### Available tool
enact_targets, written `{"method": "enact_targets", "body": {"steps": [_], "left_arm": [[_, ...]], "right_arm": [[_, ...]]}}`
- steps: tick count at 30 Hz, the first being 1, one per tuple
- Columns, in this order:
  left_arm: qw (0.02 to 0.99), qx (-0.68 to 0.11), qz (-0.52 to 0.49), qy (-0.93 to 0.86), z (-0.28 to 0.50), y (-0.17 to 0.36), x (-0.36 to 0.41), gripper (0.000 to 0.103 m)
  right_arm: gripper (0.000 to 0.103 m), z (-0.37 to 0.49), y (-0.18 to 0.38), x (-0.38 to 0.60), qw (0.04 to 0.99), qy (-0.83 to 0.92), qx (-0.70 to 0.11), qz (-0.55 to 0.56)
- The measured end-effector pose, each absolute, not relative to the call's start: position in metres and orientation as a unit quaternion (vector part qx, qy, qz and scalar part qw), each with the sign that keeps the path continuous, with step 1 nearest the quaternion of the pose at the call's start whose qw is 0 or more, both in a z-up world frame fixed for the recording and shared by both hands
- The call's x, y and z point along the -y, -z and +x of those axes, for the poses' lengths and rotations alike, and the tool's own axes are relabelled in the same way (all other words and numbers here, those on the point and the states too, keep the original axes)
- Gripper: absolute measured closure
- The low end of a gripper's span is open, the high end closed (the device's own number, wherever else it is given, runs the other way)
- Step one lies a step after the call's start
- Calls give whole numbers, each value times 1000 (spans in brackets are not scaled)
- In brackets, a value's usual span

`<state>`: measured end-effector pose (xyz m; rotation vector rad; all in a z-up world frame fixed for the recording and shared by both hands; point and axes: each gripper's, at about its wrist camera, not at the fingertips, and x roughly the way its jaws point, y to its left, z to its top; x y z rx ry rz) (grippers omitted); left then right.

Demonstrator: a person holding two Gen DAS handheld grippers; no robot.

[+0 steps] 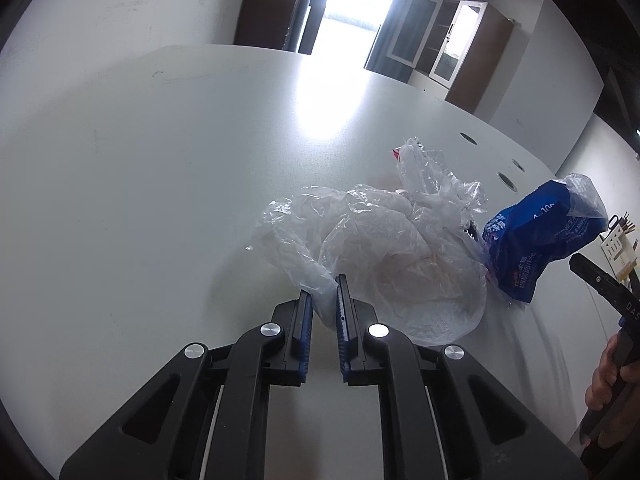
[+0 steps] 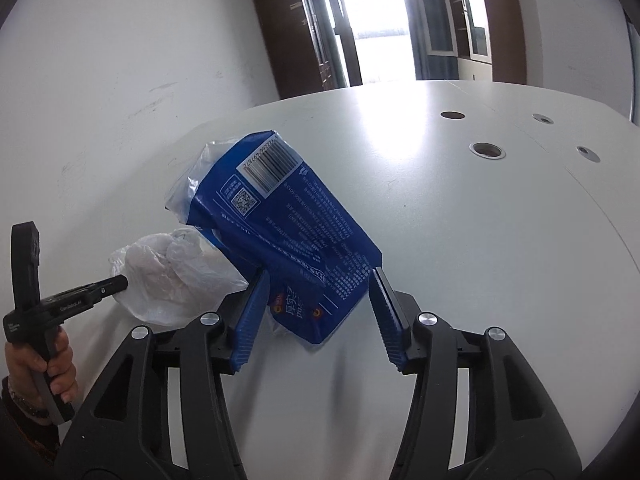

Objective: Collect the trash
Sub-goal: 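Grasp the clear plastic bag with the left tool while the right tool grasps the blue bag, then carry the clear plastic and blue bag down over the blue wastebasket with both tools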

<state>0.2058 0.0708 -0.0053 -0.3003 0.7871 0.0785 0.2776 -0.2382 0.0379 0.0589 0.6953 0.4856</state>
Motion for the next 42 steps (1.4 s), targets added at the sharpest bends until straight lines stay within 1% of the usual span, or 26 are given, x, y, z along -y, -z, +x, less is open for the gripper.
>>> {"method": "enact_targets", "body": {"steps": [3,9,10,12,13,16,17,22,27,35,42], "left_arm": [[914,-382,-124,-47,204,7,-66,92],[910,-387,-142,-44,203,9,-70,92],[910,-387,-143,-43,203,9,-70,92],[909,-388,-145,-41,201,9,-67,92],[910,-386,-146,-41,199,7,-66,92],[919,-363,-142,-53,186,-5,-63,97],[923,-355,-140,-54,180,-11,-65,98],[934,-318,-150,-57,146,-36,-71,99],[938,-291,-181,-51,113,-55,-78,100],[950,-230,-208,-48,54,-89,-73,101],[955,-197,-219,-36,1,-101,-57,101]], "right_arm": [[51,276,-39,237,911,-243,-332,22],[50,291,-33,219,913,-241,-330,-17],[52,295,-30,214,910,-244,-335,-27],[73,299,-24,206,908,-235,-344,-45],[78,300,-22,204,908,-232,-346,-49],[90,300,-19,204,908,-233,-347,-42],[96,298,-19,204,909,-232,-345,-41],[97,279,-25,211,915,-226,-332,-32],[97,254,-44,232,921,-228,-316,7],[98,194,-69,239,922,-252,-291,29],[98,142,-66,235,919,-276,-280,25]]}}
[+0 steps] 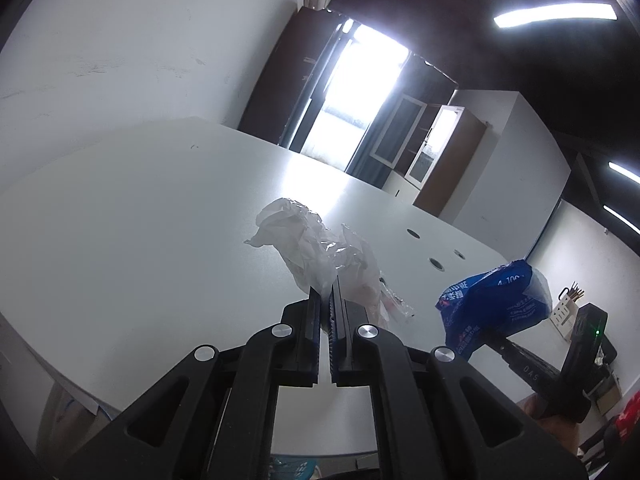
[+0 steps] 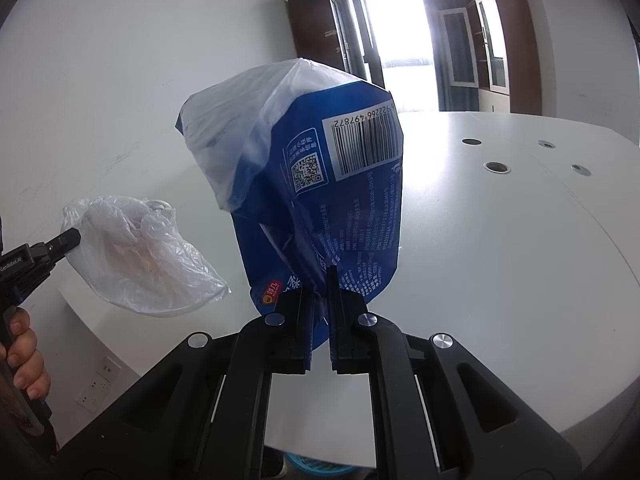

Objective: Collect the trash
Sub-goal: 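Carry the clear plastic and blue bag down over the blue wastebasket with both tools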

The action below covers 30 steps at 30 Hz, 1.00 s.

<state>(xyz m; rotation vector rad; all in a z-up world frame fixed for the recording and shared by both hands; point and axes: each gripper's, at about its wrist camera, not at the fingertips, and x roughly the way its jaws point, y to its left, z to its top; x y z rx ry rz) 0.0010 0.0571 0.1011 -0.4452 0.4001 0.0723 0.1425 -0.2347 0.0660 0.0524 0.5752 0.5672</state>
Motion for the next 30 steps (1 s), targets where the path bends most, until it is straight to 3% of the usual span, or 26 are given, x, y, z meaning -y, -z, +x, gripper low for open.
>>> {"method": "enact_targets", "body": {"steps": [18,30], "left_arm": [[946,-202,-248,-49,-96,-87,-58,101],[960,-231,-157,-16,-122,-58,-15,101]], "right_arm": [[98,42,-42,257,900,-317,-297,30],[98,3,-9,263,880,-344,-326,10]]}}
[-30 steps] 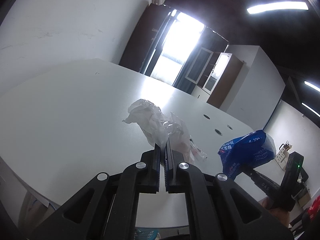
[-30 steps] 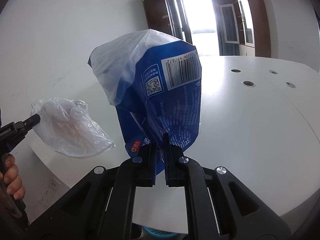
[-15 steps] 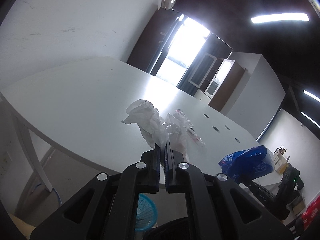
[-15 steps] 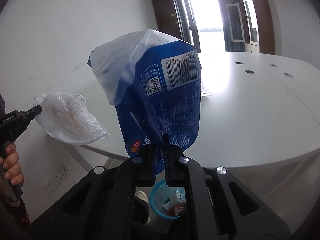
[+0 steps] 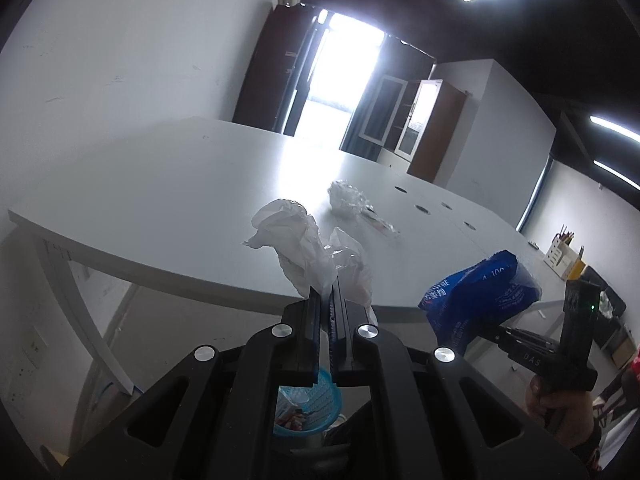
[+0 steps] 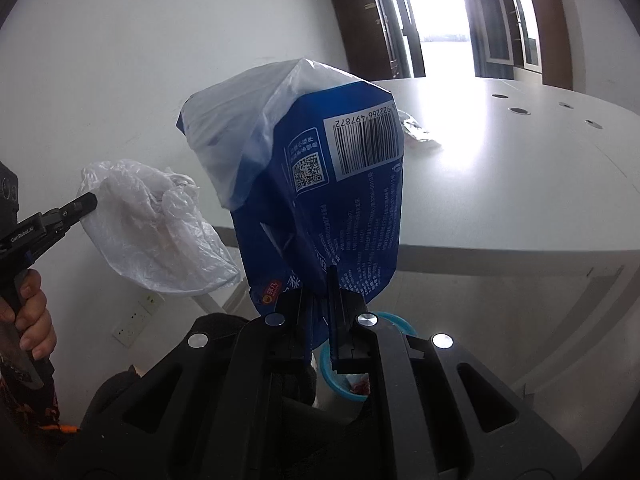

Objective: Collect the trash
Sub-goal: 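Carry the clear plastic and blue bag down over the blue wastebasket with both tools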

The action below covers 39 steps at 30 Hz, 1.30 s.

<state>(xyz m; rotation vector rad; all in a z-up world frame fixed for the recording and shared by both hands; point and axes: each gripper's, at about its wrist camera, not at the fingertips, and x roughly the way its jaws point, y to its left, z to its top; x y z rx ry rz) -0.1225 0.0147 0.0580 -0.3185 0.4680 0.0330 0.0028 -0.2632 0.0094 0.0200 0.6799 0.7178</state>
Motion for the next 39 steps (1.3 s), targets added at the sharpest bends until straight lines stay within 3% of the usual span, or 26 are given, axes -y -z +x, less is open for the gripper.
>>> {"method": "enact_targets", "body": {"steps": [16,32,39], "left_arm": [[927,-347,-140,-3,-92,62,-1,101],[871,-440,-215,-39,-16,180,-23,101],[860,-467,-200,-58,17,210,-15,101]], "right_arm": [[98,-3,73,254,847,-349,-401,-3],[98,45,174,205,807,-314,-500,-27],[98,75,209,190,782,-309,-541,-12]]}}
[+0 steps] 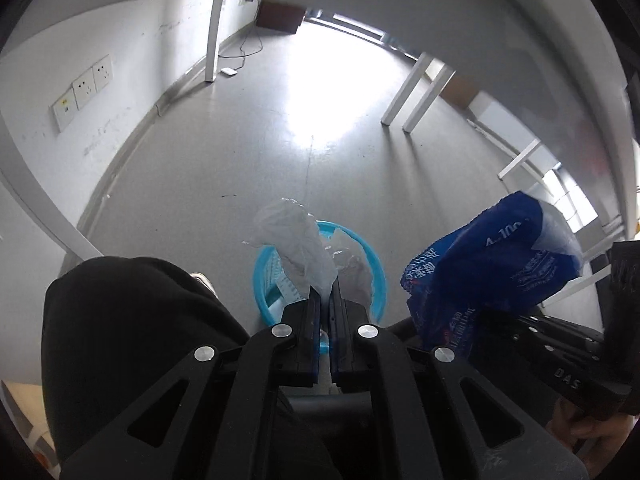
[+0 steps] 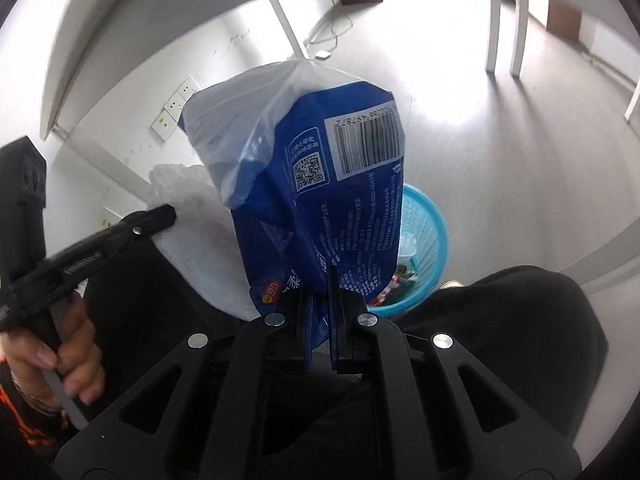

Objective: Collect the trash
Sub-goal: 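Carry the clear plastic and blue bag down over the blue wastebasket with both tools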

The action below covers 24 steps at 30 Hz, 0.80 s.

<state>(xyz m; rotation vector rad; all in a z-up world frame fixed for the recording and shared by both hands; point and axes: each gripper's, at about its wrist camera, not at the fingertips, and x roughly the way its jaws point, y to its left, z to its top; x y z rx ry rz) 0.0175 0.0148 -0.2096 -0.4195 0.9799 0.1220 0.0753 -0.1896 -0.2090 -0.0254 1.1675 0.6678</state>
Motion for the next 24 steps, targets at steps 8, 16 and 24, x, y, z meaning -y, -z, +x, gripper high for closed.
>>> {"method": "enact_targets", "body": {"steps": [8,16,24], "left_arm": [[844,-497,-189,-64,52,237,-12,101],[818,-532,-206,-77,85,265,-23,101],[815,-543,-180,-86,109,286,-20,101]], "right_arm": [[98,105,236,169,776,-286,-560,-42],[97,131,260,163,767,-256,-587,-45],[97,164,296,160,742,-236,-627,-24]]}}
